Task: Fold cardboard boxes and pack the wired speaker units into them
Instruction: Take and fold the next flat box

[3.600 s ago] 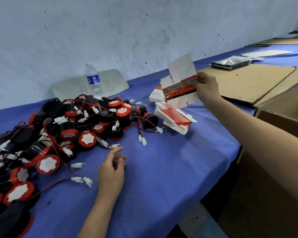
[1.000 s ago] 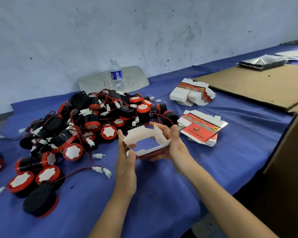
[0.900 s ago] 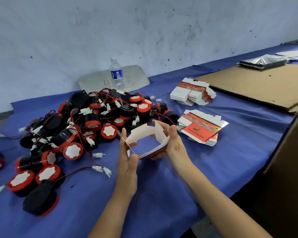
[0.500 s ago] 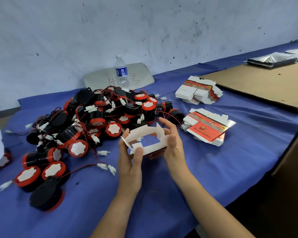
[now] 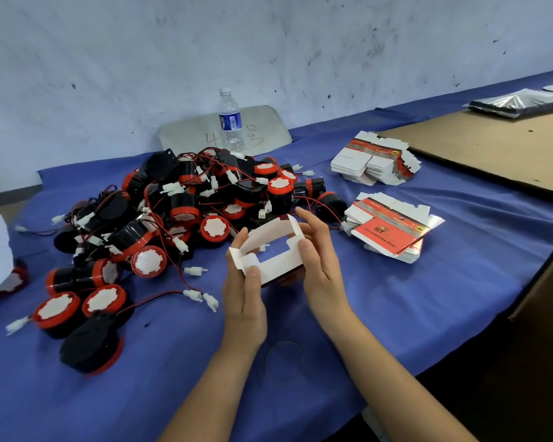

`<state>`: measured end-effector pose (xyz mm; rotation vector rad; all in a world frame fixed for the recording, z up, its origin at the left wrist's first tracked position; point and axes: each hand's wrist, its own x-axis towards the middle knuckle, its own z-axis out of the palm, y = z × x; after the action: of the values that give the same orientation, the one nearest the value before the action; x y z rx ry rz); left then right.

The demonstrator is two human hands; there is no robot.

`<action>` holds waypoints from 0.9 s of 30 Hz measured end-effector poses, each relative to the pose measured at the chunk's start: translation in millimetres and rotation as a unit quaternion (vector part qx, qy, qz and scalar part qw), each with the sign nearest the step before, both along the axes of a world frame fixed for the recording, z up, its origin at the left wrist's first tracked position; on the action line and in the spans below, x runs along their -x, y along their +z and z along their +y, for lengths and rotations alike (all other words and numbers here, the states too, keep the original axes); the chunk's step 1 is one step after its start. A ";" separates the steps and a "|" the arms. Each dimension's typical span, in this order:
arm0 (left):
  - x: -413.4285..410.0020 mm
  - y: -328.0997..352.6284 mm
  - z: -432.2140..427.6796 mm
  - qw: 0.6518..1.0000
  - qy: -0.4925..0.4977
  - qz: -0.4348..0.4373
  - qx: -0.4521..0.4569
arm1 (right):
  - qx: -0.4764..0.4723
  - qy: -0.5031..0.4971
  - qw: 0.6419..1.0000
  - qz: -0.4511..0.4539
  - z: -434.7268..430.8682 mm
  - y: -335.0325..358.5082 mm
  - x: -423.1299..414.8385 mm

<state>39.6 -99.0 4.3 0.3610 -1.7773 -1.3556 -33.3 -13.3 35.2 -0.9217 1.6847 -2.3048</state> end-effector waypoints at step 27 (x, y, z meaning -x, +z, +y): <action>0.7 2.3 -1.6 0.994 0.027 -0.015 -0.104 | -0.014 0.007 0.997 0.075 9.5 1.0 -1.4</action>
<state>38.8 -100.6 6.6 0.5418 -1.6427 -1.5070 -31.9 -3.8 36.2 -1.1237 1.7567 -2.2470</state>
